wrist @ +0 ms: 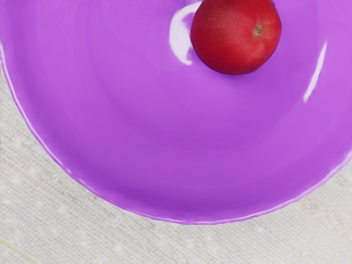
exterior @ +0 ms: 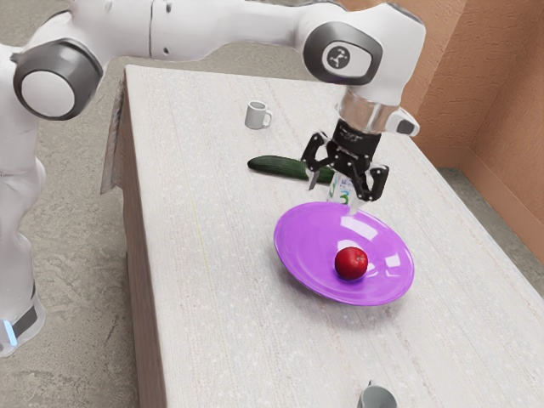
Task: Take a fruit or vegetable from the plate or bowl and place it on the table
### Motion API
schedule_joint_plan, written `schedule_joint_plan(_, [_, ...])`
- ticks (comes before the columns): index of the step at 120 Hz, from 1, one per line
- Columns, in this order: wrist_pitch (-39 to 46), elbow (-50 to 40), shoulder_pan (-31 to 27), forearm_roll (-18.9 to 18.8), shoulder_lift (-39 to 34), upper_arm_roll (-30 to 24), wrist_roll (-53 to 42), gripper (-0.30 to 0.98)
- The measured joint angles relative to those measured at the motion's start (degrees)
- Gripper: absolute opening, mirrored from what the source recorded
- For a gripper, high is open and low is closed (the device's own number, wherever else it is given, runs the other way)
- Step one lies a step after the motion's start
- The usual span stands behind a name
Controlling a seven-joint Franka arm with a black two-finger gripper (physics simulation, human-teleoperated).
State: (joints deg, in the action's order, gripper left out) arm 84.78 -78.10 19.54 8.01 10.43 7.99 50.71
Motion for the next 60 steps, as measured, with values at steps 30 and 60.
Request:
schedule_joint_plan(30, [6.3,-1.2,-1.9,0.1,5.6,0.0,4.2,0.69])
schedule_joint_plan(60, [11.1,-2.0,-1.4,0.9,7.9,-0.2,7.2,0.69])
